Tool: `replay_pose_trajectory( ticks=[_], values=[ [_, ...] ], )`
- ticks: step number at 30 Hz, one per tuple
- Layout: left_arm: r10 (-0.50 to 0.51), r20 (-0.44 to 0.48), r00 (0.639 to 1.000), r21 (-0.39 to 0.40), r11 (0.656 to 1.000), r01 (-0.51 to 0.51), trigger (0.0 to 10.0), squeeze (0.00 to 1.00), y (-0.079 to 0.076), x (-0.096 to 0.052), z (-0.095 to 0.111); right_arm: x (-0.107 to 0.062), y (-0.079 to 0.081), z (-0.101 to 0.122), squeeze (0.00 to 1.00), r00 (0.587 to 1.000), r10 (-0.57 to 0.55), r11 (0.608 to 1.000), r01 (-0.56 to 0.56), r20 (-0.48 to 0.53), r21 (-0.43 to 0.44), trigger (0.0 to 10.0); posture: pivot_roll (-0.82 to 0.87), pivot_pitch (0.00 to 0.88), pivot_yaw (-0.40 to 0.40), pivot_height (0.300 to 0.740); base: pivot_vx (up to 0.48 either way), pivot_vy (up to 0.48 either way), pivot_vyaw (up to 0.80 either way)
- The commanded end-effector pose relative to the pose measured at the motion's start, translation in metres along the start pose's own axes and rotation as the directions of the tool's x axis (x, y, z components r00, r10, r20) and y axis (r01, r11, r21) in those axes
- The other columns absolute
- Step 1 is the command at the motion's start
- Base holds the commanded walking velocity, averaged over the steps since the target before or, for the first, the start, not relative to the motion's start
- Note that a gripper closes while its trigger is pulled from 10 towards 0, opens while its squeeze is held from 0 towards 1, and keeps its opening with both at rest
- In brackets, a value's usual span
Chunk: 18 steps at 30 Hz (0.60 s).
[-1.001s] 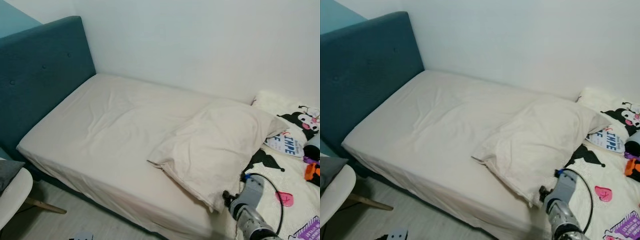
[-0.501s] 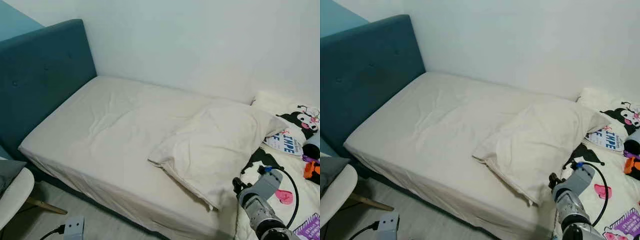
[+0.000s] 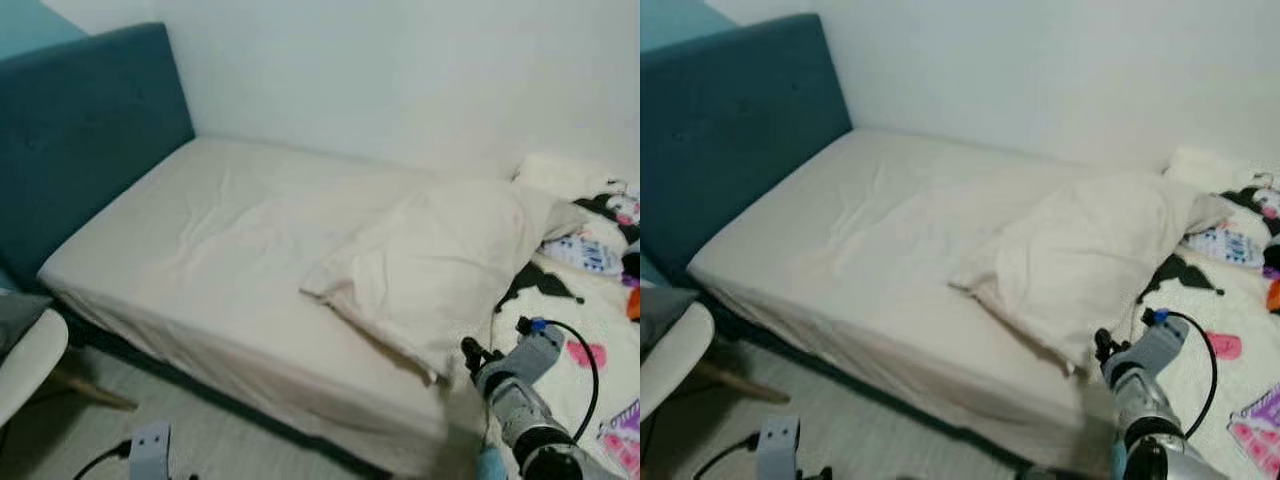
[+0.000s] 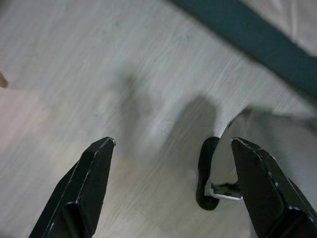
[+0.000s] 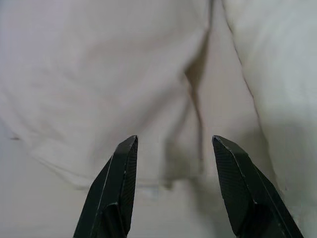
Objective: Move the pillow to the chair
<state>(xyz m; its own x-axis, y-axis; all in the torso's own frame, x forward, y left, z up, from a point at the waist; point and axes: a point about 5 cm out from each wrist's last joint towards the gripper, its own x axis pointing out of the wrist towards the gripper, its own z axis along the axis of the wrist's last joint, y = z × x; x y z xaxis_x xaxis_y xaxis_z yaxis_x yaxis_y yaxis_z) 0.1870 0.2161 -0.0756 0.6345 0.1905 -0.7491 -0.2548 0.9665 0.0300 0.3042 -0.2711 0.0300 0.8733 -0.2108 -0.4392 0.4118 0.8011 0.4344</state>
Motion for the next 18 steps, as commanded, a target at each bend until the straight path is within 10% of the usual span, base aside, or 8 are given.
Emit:
replay_pose_trajectory(
  ticks=[1,15,16,17,18],
  values=[
    [0.006,0.012,1.000,-0.016,1.000,-0.006,10.0,0.00,0.001,0.000,0.001,0.001,0.005,0.000,0.00,1.000,0.024,0.999,-0.024,0.002,0.022,10.0,-0.06,0.078,0.038,0.571,0.000,0.000,0.00],
    [-0.002,0.048,0.999,-0.005,1.000,0.002,10.0,0.00,0.004,-0.001,0.003,0.003,0.020,0.007,0.00,0.981,0.195,0.980,-0.195,0.021,0.048,10.0,-0.06,0.139,0.057,0.526,0.000,0.000,0.00],
    [-0.004,0.059,0.998,-0.003,1.000,0.004,10.0,0.00,0.005,-0.001,0.003,0.003,0.024,0.009,0.22,0.973,0.231,0.971,-0.232,0.025,0.053,10.0,-0.06,0.156,0.062,0.521,0.000,0.000,0.00],
    [-0.005,0.066,0.998,-0.001,1.000,0.005,10.0,0.00,0.005,-0.002,0.004,0.003,0.026,0.009,1.00,0.966,0.256,0.965,-0.257,0.029,0.057,10.0,-0.06,0.156,0.062,0.516,0.000,0.000,0.00],
    [-0.007,0.078,0.997,0.004,1.000,0.007,10.0,0.00,0.007,-0.002,0.004,0.003,0.030,0.011,1.00,0.954,0.297,0.952,-0.299,0.037,0.066,10.0,-0.05,0.182,0.068,0.511,0.000,0.000,0.00]
  ],
)
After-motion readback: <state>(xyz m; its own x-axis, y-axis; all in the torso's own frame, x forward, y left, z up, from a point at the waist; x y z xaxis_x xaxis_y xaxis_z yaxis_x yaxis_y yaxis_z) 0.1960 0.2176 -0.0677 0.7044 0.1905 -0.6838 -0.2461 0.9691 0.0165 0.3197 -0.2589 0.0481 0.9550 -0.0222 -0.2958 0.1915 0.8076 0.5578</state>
